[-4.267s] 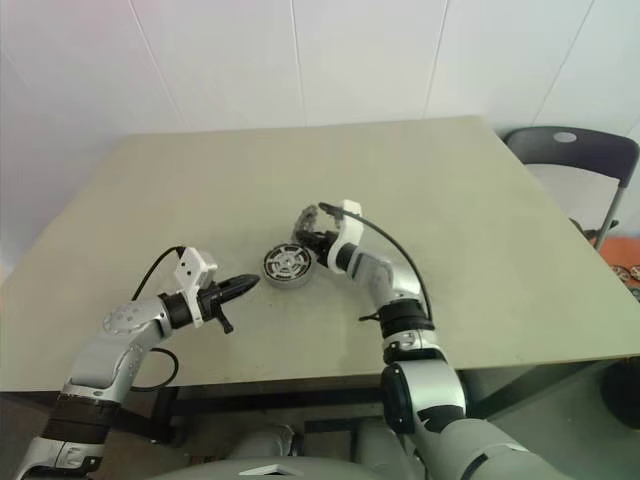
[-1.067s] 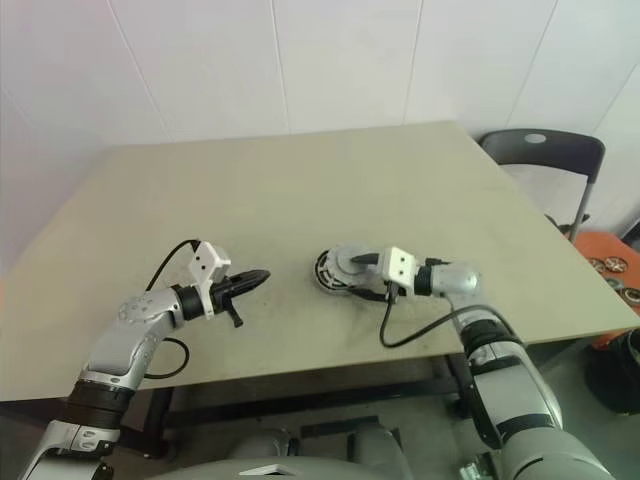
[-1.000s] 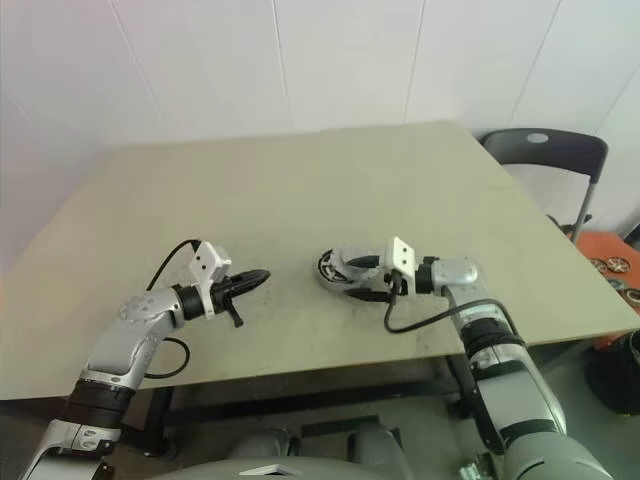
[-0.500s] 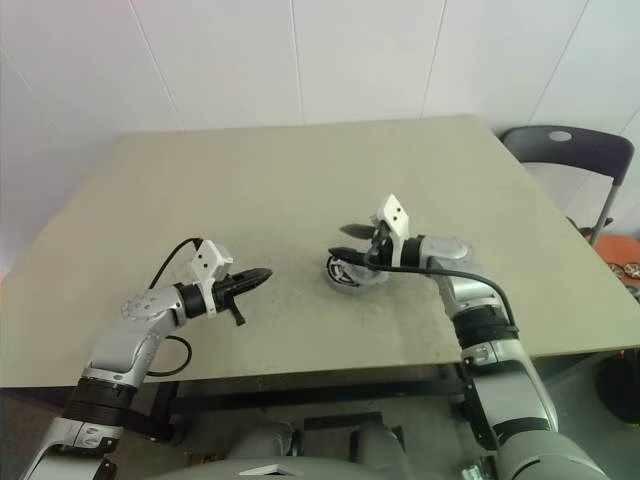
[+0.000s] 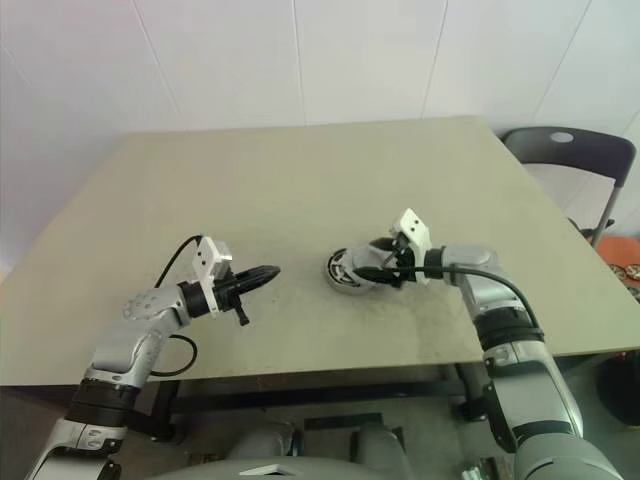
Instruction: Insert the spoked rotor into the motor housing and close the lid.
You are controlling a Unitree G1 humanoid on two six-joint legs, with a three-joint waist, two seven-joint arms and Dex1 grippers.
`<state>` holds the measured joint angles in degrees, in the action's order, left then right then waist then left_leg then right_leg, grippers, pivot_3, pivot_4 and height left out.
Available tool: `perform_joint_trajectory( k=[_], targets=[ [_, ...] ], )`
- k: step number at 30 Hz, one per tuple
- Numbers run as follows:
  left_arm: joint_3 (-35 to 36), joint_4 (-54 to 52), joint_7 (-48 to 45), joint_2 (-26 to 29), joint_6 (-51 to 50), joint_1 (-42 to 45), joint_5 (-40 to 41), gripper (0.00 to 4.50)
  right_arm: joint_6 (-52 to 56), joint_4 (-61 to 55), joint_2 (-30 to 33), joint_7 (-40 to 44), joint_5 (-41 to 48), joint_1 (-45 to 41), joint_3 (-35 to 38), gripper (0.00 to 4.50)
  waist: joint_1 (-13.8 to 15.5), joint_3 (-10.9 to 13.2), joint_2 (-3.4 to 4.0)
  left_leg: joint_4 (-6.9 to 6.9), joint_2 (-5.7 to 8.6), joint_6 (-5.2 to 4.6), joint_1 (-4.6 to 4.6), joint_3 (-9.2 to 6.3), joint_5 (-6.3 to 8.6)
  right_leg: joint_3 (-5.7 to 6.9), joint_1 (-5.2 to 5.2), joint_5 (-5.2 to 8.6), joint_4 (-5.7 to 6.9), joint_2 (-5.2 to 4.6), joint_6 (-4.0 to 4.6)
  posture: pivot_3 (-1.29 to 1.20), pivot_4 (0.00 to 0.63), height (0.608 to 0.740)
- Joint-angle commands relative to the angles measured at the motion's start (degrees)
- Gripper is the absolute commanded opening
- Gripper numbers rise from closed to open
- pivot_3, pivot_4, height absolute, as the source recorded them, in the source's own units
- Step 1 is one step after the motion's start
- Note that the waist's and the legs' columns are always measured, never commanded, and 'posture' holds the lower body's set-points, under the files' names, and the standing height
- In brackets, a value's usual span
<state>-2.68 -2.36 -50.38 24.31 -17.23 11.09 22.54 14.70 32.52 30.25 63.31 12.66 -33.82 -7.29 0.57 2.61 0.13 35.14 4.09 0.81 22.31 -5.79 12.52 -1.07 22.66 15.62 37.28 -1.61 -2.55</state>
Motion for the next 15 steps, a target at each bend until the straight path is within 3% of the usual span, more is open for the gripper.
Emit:
perform_joint_trajectory(
  k=[1, 7, 10, 13, 15],
  targets=[
    [1.39, -2.28, -0.5, 0.45, -0.01, 0.38, 1.54, 0.0, -1.18, 1.09, -0.6, -1.58, -0.74, -0.69, 1.49, 4.47, -0.01, 0.0, 0.0, 0.0, 0.0, 0.0, -0.02, 0.01, 0.0, -0.01, -0.01, 0.0, 0.01, 0.0, 0.0, 0.0, 0.0, 0.74],
    [1.12, -2.22, -0.47, 0.99, 0.02, 0.07, 1.32, 0.0, -2.24, 4.28, -2.26, -4.31, -2.34, -0.46, 1.43, 4.47, -0.03, -0.01, -0.03, 0.03, -0.01, 0.0, -0.56, 0.05, 0.0, -0.03, -0.56, 0.03, 0.01, 0.02, 0.0, 0.0, 0.0, 0.74],
    [1.02, -1.78, -0.42, 1.22, 0.19, 0.08, 0.92, 0.0, -2.11, 4.1, -3.08, -3.87, -2.32, -0.16, 1.19, 3.92, -0.27, 0.0, -0.04, 0.01, -0.05, 0.02, -1.02, 0.05, 0.02, -0.03, -1.02, 0.18, -0.02, 0.04, -0.22, 0.0, 0.0, 0.74],
    [0.87, -1.33, -0.44, 1.27, 0.49, 0.06, 0.58, 0.0, -2.39, 3.55, -3.24, -2.66, -2.44, -0.03, 0.79, 3.06, -0.55, 0.0, -0.03, 0.04, -0.06, 0.14, -1.08, 0.05, 0.09, -0.03, -1.09, 0.19, -0.01, 0.02, -0.23, 0.0, 0.0, 0.74],
    [0.76, -1.16, -0.4, 1.25, 0.62, 0.02, 0.39, 0.0, -3.12, 2.61, -3.11, -1.78, -2.63, 0.31, 0.36, 3.04, -0.68, 0.0, -0.03, 0.04, -0.06, 0.16, -1.07, 0.05, 0.11, -0.03, -1.1, 0.19, -0.03, 0.01, -0.23, 0.0, 0.0, 0.74]
  ],
)
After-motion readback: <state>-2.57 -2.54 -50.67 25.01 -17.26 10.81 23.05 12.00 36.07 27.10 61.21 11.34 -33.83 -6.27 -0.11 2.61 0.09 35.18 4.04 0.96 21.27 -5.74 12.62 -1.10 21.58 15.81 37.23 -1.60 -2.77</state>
